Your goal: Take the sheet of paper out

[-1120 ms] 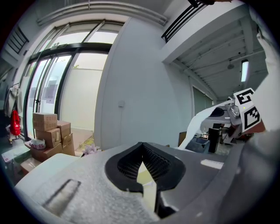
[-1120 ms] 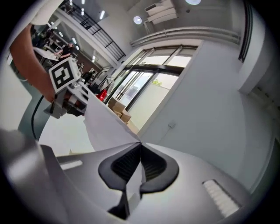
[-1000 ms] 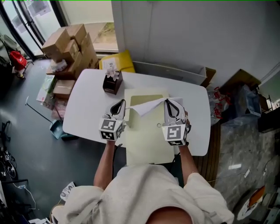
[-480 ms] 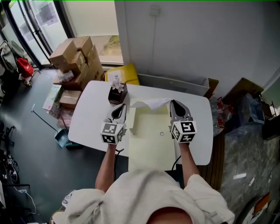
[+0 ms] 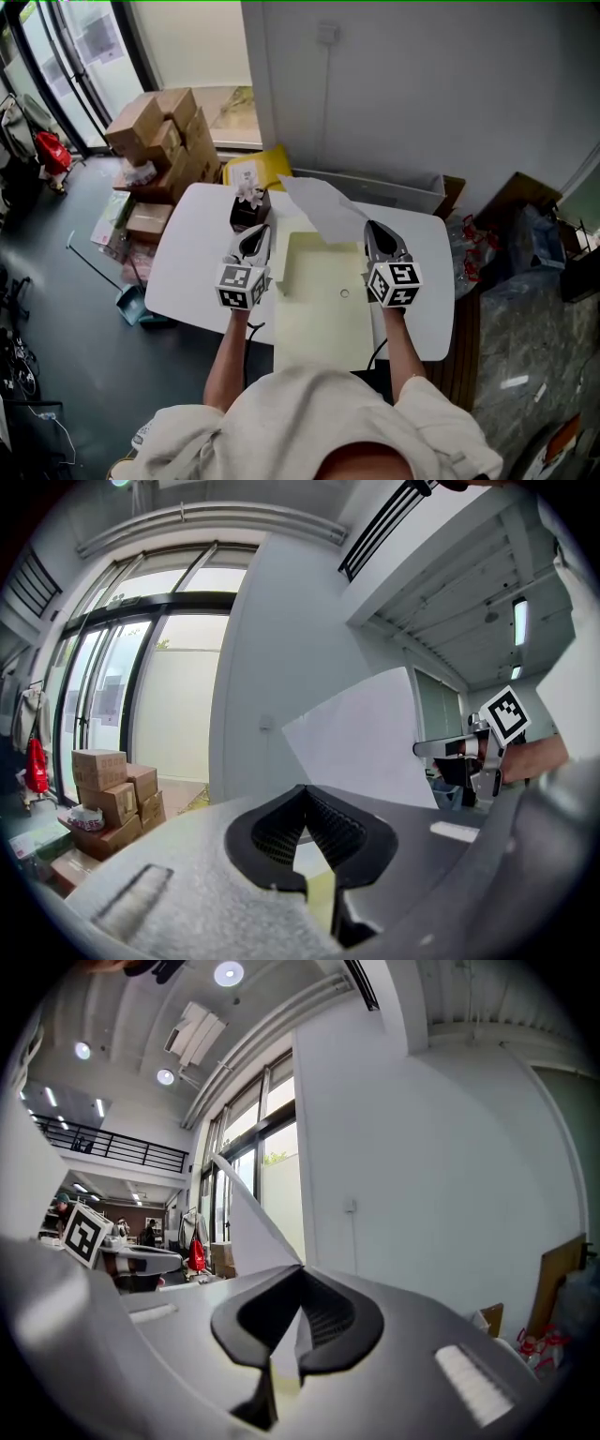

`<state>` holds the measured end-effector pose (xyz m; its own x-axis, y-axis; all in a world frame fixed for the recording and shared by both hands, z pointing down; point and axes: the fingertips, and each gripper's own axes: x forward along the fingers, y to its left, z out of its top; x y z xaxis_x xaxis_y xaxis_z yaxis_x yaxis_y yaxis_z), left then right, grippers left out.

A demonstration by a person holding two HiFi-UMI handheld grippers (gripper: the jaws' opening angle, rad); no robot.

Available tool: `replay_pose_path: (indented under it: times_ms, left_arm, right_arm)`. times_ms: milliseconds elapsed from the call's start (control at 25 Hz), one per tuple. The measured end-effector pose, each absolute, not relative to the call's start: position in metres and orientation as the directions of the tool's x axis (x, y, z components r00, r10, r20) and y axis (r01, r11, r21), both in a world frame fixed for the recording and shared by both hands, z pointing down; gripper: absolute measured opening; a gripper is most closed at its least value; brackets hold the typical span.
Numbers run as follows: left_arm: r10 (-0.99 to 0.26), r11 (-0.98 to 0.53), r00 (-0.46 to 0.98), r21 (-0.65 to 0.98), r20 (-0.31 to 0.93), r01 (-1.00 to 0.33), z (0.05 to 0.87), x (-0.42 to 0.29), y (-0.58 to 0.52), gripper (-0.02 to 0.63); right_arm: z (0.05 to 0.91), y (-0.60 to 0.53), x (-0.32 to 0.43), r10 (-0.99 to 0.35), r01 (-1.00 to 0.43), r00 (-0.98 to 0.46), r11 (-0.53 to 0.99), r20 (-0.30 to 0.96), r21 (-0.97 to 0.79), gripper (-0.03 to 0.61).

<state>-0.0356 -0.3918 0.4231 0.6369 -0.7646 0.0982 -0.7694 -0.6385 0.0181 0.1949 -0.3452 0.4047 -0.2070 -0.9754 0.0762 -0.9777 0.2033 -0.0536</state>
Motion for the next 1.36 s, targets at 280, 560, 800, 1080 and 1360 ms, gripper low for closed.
replay_pose_path:
  times_ms: [280, 560, 800, 1080, 1360]
  left_arm:
    - [-0.766, -0.639, 0.636, 0.003, 0.092, -0.769, 0.423, -0.032, -0.397, 0.002]
    - [-0.764, -0.640, 0.637, 0.002, 0.098, -0.768, 0.425, -0.030, -0.399, 0.002]
    - [-0.761, -0.644, 0.641, 0.009, 0.102, -0.765, 0.428, -0.027, -0.400, 0.002]
    - [-0.759, -0.645, 0.642, 0.015, 0.106, -0.764, 0.432, -0.024, -0.402, 0.002]
    - [-0.759, -0.645, 0.642, 0.013, 0.108, -0.764, 0.433, -0.020, -0.405, 0.002]
  right_arm:
    - [0.412, -0.346, 0.200, -0.975, -0.980, -0.197, 0.195, 0.100, -0.033, 0.003]
    - [0.419, -0.347, 0.204, -0.974, -0.981, -0.194, 0.191, 0.120, -0.042, 0.003]
    - [0.420, -0.348, 0.205, -0.973, -0.981, -0.195, 0.192, 0.127, -0.035, 0.003]
    - [0.425, -0.349, 0.206, -0.970, -0.980, -0.198, 0.195, 0.140, -0.032, 0.003]
    - [0.430, -0.351, 0.209, -0.968, -0.980, -0.201, 0.197, 0.150, -0.039, 0.003]
